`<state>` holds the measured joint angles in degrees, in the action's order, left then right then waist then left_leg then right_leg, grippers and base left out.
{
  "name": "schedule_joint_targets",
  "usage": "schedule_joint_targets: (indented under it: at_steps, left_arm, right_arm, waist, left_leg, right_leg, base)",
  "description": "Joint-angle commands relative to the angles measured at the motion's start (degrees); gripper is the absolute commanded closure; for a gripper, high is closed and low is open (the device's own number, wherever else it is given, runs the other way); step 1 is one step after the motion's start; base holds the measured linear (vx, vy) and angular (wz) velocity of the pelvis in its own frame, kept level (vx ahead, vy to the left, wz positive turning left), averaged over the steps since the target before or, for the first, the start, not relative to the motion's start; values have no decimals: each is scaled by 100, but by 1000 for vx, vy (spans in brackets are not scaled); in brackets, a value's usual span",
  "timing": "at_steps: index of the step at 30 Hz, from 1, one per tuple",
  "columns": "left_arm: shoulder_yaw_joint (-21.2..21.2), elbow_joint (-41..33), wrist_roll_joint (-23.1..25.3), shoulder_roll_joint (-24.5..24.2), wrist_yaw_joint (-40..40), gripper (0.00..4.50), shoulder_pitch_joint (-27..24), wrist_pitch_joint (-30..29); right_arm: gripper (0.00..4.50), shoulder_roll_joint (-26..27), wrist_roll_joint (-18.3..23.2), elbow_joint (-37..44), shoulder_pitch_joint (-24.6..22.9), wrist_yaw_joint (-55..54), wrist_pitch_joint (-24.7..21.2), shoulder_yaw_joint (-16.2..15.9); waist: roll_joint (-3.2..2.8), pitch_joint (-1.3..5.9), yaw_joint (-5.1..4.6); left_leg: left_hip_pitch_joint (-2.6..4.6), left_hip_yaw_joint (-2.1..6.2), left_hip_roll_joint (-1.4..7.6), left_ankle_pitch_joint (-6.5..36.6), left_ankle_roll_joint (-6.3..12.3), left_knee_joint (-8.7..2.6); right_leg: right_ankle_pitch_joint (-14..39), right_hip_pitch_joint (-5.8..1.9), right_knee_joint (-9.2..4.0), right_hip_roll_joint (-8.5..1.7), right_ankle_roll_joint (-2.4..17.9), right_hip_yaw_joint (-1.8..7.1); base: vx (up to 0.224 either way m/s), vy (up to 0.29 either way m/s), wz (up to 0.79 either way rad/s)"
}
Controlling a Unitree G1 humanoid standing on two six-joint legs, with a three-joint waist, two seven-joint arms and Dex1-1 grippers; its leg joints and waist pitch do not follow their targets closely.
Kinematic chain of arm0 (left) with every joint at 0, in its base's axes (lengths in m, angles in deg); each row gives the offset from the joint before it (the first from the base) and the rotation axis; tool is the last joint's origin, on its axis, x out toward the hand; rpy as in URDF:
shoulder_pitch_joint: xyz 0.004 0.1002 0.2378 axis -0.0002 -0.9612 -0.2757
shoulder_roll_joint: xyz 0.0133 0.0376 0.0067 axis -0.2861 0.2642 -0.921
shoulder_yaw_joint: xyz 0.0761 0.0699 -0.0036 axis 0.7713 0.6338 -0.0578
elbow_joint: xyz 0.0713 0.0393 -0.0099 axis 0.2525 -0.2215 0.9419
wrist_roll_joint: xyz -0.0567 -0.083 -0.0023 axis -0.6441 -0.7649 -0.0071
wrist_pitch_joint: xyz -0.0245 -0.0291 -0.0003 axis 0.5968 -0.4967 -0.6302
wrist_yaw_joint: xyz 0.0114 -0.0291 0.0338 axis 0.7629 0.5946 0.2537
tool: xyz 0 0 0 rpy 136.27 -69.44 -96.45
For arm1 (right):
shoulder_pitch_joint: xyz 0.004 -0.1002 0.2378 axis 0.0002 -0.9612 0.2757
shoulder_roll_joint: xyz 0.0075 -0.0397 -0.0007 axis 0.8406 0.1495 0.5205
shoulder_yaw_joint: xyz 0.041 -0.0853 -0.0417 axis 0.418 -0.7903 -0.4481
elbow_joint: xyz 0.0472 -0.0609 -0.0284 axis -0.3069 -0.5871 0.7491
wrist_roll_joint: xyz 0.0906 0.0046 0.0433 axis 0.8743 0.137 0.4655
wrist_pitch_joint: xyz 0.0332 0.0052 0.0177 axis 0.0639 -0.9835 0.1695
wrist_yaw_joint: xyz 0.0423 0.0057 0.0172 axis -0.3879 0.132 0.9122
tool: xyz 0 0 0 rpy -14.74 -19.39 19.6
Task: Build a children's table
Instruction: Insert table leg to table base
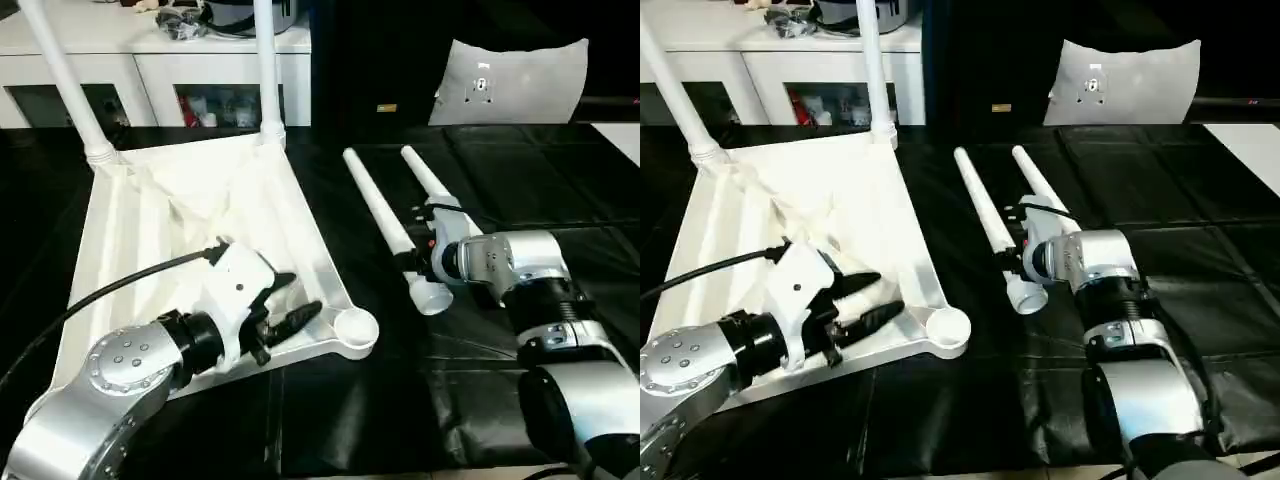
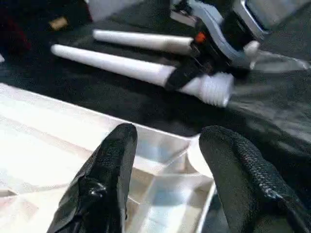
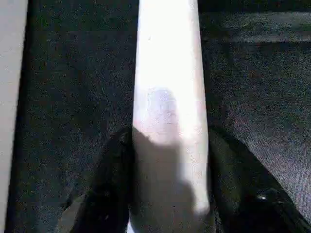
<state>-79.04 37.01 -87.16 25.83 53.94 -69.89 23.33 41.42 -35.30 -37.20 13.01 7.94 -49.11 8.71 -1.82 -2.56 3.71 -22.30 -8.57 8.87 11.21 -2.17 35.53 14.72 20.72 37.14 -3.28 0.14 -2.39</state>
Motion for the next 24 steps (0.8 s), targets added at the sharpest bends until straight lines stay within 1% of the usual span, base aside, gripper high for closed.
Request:
schedule_joint_targets:
  at_steps: [1,2,3,4,5,6,7,8,9,10,11,12,13,14,15,16,17,18,19,20,21,22,23,24]
  left_arm:
    - [20,71,70,19,-79,171,50,82]
    - [6,106,73,64,-121,171,63,112]
    - [-21,146,65,114,-161,171,90,130]
    - [-74,207,54,188,-223,171,138,168]
    - [-152,275,33,282,-300,171,189,194]
    - [-213,335,22,360,-364,171,227,223]
    - [-361,495,-13,527,-475,171,375,307]
    - [-458,593,-69,646,-542,171,496,317]
    - [-522,653,-111,726,-587,171,575,318]
    - [-522,653,-111,726,-587,171,575,318]
    - [-787,866,-461,1113,-699,171,956,232]
    - [-892,944,-631,1269,-724,171,1110,155]
    - [-954,994,-734,1365,-737,171,1208,102]
    - [-1010,1080,-825,1484,-773,171,1382,92]
    - [-1080,1180,-933,1634,-832,171,1585,72]
    - [-1080,1180,-933,1634,-832,171,1585,72]
    - [-1144,1256,-1039,1756,-883,171,1743,63]
    - [-1262,1384,-1183,1978,-997,171,1999,73]
    - [-1262,1384,-1183,1978,-997,171,1999,73]
    - [-1334,1432,-1307,2098,-1060,171,2099,10]
    - [-1377,1457,-1425,2188,-1085,171,2163,-37]
    - [-1437,1467,-1587,2293,-1100,171,2231,-152]
    - [-1481,1469,-1845,2429,-1126,171,2327,-307]
    - [-1486,1470,-1914,2483,-1147,171,2352,-341]
  right_arm:
    - [261,42,193,326,-120,-4,218,236]
    - [262,103,375,589,-263,57,466,426]
    - [262,143,531,858,-399,158,625,557]
    - [262,178,680,1128,-520,253,661,675]
    - [262,227,841,1364,-612,337,602,810]
    - [263,278,972,1539,-669,383,504,937]
    - [263,417,1422,2066,-833,665,339,1196]
    - [263,485,1703,2396,-956,864,264,1286]
    - [263,526,1889,2614,-1042,992,216,1335]
    - [263,526,1889,2614,-1042,992,216,1335]
    - [263,556,2261,3216,-1416,1453,268,1221]
    - [263,568,2407,3444,-1573,1618,316,1161]
    - [263,577,2500,3584,-1670,1715,347,1127]
    - [263,623,2747,3776,-1771,1838,231,1158]
    - [264,668,2993,4007,-1886,1978,109,1175]
    - [264,668,2993,4007,-1886,1978,109,1175]
    - [264,682,3157,4179,-1979,2123,51,1151]
    - [264,719,3359,4455,-2111,2255,-93,1141]
    - [264,719,3359,4455,-2111,2255,-93,1141]
    - [264,734,3457,4550,-2159,2312,-161,1139]
    - [264,743,3510,4612,-2190,2340,-195,1130]
    - [264,737,3576,4701,-2251,2359,-185,1085]
    - [264,717,3672,4828,-2353,2370,-149,1002]
    - [264,714,3685,4865,-2387,2378,-131,967]
  waist:
    - [-26,320,27]
    - [-12,330,23]
    - [-17,328,46]
    - [-17,339,38]
    - [-29,349,43]
    - [-18,351,41]
    - [-49,354,47]
    - [-55,345,49]
    - [-47,344,47]
    - [-39,340,49]
    - [-13,336,45]
    - [-36,343,92]
    - [-28,337,114]
    - [-7,350,137]
    - [-9,341,159]
    - [-1,332,150]
    - [-7,333,156]
    - [-12,326,164]
    - [-8,323,172]
    - [-11,330,165]
    - [-3,328,174]
    - [-17,331,178]
    - [14,323,172]
    - [8,325,185]
  left_leg:
    - [102,79,351,602,-223,-425]
    - [103,82,347,603,-233,-425]
    - [100,70,356,594,-191,-426]
    - [97,80,363,555,-187,-419]
    - [98,82,351,450,-139,-417]
    - [98,83,349,395,-93,-416]
    - [103,92,348,400,-87,-415]
    - [106,86,349,509,-57,-420]
    - [111,98,359,584,-53,-435]
    - [112,105,357,585,-46,-445]
    - [102,99,354,589,-45,-445]
    - [123,77,372,587,-44,-419]
    - [116,92,379,584,-40,-435]
    - [110,104,371,523,-13,-431]
    - [108,97,366,550,15,-433]
    - [102,97,368,555,21,-442]
    - [101,105,369,555,16,-440]
    - [102,95,370,579,9,-437]
    - [106,100,378,583,9,-440]
    - [92,112,371,531,8,-443]
    - [94,113,372,526,10,-444]
    - [92,116,369,511,-3,-438]
    - [82,104,365,512,-25,-439]
    - [82,107,367,472,-28,-434]
  right_leg:
    - [-305,-199,-390,-447,1348,251]
    - [-321,-204,-385,-441,1331,245]
    - [-401,-205,-401,-456,1267,261]
    - [-479,-208,-380,-453,1261,258]
    - [-640,-217,-369,-434,1253,254]
    - [-749,-215,-371,-428,1279,249]
    - [-751,-212,-366,-429,1294,243]
    - [-699,-214,-383,-435,1287,256]
    - [-627,-216,-390,-431,1262,251]
    - [-593,-220,-400,-430,1248,246]
    - [-529,-223,-408,-441,1263,247]
    - [-558,-215,-413,-463,1276,269]
    - [-542,-216,-423,-463,1284,261]
    - [-558,-212,-411,-460,1299,252]
    - [-444,-206,-422,-470,1297,261]
    - [-405,-210,-436,-468,1289,266]
    - [-313,-206,-437,-476,1294,259]
    - [-221,-206,-460,-473,1252,269]
    - [-200,-203,-466,-478,1242,271]
    - [-232,-211,-447,-474,1234,262]
    - [-210,-208,-462,-481,1219,261]
    - [-169,-203,-460,-488,1221,261]
    - [-119,-207,-475,-487,1212,266]
    - [-110,-211,-469,-496,1216,266]
  base:
    - [0,0,0]
    - [0,0,0]
    - [0,0,0]
    - [0,0,0]
    - [0,0,0]
    - [0,0,0]
    - [0,0,0]
    - [0,0,0]
    - [0,0,0]
    - [0,0,0]
    - [0,0,0]
    - [0,0,0]
    - [0,0,0]
    - [0,0,0]
    - [0,0,0]
    - [0,0,0]
    - [0,0,0]
    - [0,0,0]
    - [0,0,0]
    - [0,0,0]
    - [0,0,0]
    - [0,0,0]
    - [0,0,0]
    - [0,0,0]
